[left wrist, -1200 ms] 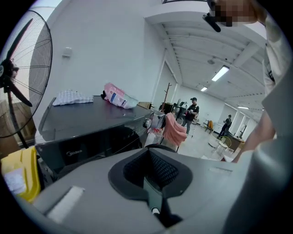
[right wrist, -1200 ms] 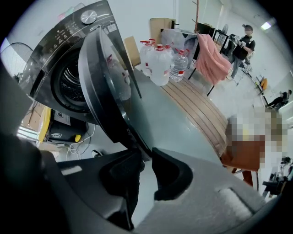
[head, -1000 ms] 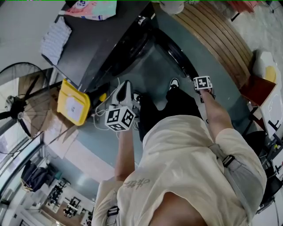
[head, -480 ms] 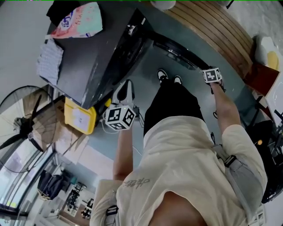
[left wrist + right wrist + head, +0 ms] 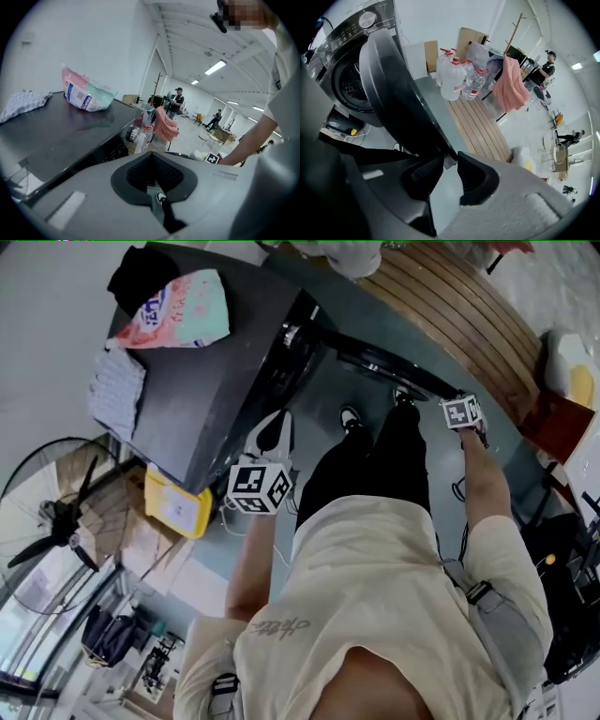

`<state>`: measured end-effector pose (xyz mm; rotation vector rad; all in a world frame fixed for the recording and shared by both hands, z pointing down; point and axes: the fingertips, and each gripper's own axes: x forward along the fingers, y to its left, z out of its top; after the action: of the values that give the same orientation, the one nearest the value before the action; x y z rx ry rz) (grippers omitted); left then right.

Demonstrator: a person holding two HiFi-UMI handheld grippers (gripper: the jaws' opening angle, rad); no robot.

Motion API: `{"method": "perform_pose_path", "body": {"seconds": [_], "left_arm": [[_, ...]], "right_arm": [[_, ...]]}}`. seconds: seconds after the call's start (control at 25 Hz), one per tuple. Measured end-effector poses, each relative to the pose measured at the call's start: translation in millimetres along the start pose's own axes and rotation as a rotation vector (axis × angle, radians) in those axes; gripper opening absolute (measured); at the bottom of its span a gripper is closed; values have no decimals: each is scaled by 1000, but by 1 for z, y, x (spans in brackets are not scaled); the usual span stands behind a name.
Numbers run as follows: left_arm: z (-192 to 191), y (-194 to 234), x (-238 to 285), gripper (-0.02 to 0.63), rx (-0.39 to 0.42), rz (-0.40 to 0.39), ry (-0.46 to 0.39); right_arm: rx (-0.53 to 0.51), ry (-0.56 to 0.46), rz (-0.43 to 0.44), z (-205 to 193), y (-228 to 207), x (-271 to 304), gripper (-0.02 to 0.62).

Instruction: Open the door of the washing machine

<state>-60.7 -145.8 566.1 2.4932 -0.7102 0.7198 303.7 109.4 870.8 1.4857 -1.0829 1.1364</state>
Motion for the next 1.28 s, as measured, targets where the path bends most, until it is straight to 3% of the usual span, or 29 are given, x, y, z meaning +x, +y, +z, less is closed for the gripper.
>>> {"method": "perform_pose_path", "body": {"seconds": [0.2,0.36,0.48,0.6,0.84,1.28], "left_arm": [[17,-1,22,14,-21,42,1],[35,-9,43,14,-84,94,-7],[54,-25,62,14,-92,122,-22],[70,-36,81,14,-105,149,-30],[112,-52,107,14,-136,203,-84],[125,-68,124,14,-189,324,-101]], "right_arm": [[-39,-116,27,45,-20,8,89],[-99,-82,74,57,-36,12,91],[-169,-115,118,87,-52,15,92],[-196,-78,139,102,-69,22,95],[-295,-134,161,165,-97,33,97],[-459,-217,195,269,-123,45,97]]}}
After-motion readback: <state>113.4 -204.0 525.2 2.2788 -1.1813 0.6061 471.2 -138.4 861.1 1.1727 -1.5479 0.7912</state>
